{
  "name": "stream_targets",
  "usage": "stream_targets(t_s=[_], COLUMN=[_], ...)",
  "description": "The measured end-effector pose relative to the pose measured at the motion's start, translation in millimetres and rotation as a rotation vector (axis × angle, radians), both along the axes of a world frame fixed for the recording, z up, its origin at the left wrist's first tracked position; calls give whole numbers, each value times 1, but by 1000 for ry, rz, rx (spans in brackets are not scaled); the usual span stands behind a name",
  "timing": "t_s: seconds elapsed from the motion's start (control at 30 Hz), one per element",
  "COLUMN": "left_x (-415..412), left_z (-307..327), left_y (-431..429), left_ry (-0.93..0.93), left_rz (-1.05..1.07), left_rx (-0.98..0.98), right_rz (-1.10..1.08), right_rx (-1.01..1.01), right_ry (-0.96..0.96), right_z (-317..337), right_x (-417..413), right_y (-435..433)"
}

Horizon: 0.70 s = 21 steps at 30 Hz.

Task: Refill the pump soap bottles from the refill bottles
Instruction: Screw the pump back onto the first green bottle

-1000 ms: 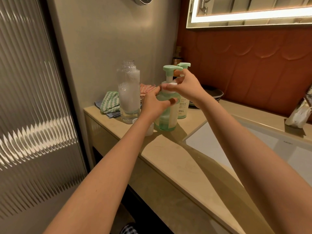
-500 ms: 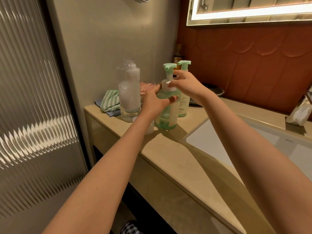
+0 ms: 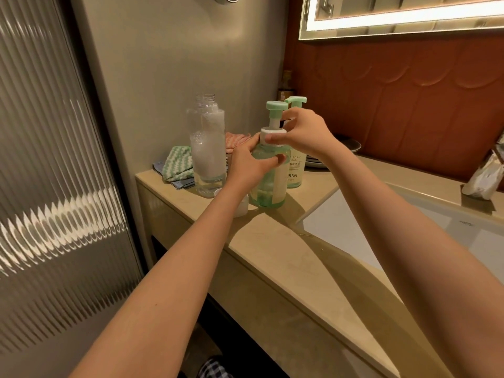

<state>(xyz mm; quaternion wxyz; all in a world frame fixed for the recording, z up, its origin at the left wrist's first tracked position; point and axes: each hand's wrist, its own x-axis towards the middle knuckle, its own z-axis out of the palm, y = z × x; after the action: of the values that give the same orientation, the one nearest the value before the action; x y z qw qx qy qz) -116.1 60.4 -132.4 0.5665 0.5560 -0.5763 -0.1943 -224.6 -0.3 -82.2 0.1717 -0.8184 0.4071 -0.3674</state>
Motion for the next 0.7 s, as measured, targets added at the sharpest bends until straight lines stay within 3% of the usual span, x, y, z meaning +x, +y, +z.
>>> stream_targets(t_s=[0.2,0.4,0.57,0.7], left_x=[1,0,2,2], left_z=[0,-1,-2,-3], left_y=[0,0,-3,-4], left_ry=[18,-1,16,7], left_rz=[-7,8,2,3], left_rx=[7,-9,-5,-13], right_rz=[145,-39,104,-37], right_rx=[265,52,304,93], right_ry=[-149,-67,-206,-95], right_z=[-3,-3,-2,-3], right_x=[1,6,4,3], right_y=[4,2,5,5])
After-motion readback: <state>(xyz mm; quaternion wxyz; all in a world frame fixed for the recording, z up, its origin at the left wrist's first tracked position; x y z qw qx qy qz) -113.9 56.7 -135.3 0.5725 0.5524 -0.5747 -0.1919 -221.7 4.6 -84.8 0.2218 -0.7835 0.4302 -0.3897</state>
